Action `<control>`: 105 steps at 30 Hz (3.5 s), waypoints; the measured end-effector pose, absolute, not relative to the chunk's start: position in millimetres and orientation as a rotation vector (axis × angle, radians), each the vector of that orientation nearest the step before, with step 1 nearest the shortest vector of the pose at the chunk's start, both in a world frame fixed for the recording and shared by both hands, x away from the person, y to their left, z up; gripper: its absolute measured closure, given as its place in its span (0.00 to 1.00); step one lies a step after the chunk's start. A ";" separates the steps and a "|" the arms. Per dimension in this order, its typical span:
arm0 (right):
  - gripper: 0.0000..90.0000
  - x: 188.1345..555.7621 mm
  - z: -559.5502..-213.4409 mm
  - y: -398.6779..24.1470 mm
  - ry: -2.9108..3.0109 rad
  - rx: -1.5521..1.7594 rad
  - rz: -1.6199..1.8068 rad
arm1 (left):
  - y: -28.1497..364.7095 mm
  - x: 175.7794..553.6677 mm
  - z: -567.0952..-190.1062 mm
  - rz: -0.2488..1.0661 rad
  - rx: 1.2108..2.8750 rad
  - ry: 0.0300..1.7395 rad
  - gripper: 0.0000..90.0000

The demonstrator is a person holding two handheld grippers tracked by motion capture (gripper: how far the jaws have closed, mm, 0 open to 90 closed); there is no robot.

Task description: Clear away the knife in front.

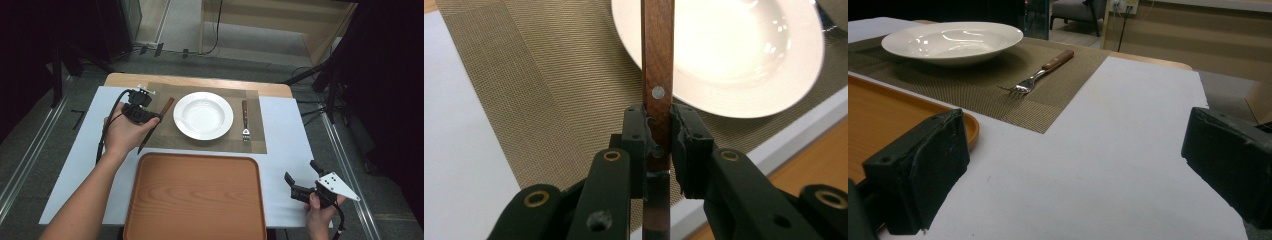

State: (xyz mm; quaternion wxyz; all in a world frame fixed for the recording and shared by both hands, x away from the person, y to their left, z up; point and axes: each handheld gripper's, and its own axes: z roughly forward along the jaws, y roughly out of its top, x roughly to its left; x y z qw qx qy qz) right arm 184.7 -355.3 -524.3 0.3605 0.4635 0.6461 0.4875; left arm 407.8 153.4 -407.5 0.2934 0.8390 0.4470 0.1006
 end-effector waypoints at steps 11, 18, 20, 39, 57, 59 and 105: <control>0.00 184.4 -524.3 -355.3 1.666 1.190 1.258 | 155.5 378.9 -405.4 0.245 2.248 1.140 0.85; 0.00 184.4 -524.3 -355.1 1.667 1.190 1.254 | 152.3 360.9 -412.9 0.217 2.255 1.115 0.85; 0.00 184.1 -524.3 -354.8 1.668 1.190 1.252 | 150.2 356.1 -415.0 0.213 2.249 1.110 0.85; 0.00 183.5 -524.1 -355.0 1.669 1.175 1.261 | 143.0 312.8 -421.4 0.172 2.244 1.045 0.85; 0.00 183.5 -524.2 -355.1 1.669 1.176 1.260 | 136.2 278.4 -441.9 0.147 2.266 1.028 0.85; 0.00 183.4 -524.2 -355.2 1.668 1.179 1.258 | 136.5 274.9 -444.8 0.136 2.265 1.027 0.85; 0.00 184.2 -524.2 -354.7 1.674 1.171 1.256 | 135.2 244.9 -502.8 0.201 2.300 0.873 0.99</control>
